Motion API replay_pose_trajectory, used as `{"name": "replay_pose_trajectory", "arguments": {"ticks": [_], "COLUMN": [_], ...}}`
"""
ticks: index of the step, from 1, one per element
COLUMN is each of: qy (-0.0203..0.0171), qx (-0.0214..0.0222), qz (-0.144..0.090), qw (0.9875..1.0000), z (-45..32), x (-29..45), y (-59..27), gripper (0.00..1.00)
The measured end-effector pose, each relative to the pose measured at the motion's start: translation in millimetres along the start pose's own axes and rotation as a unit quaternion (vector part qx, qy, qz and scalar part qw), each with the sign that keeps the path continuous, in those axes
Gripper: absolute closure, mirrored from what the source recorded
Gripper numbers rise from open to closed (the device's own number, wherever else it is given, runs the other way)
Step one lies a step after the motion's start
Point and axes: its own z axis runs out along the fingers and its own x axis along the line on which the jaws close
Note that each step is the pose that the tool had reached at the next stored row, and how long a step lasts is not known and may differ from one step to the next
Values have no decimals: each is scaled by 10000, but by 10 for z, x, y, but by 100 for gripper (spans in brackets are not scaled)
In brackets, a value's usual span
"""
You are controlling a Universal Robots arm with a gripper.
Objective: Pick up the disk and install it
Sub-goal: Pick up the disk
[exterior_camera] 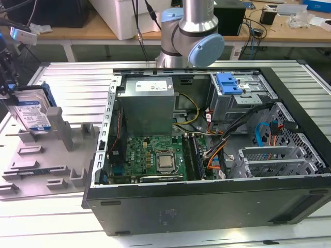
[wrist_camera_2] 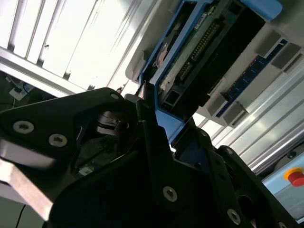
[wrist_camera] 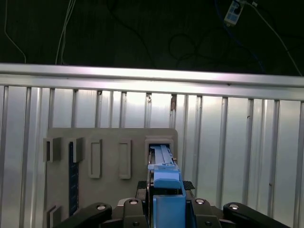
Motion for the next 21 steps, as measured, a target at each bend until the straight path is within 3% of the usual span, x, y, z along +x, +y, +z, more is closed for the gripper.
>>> {"name": "replay_pose_trajectory", "arguments": {"ticks": [21], "qy": [0], "qx": [-1], "qz": [0], "qw": [10000], "z": [-170], "x": [11], "y": [4], "gripper": [63]}}
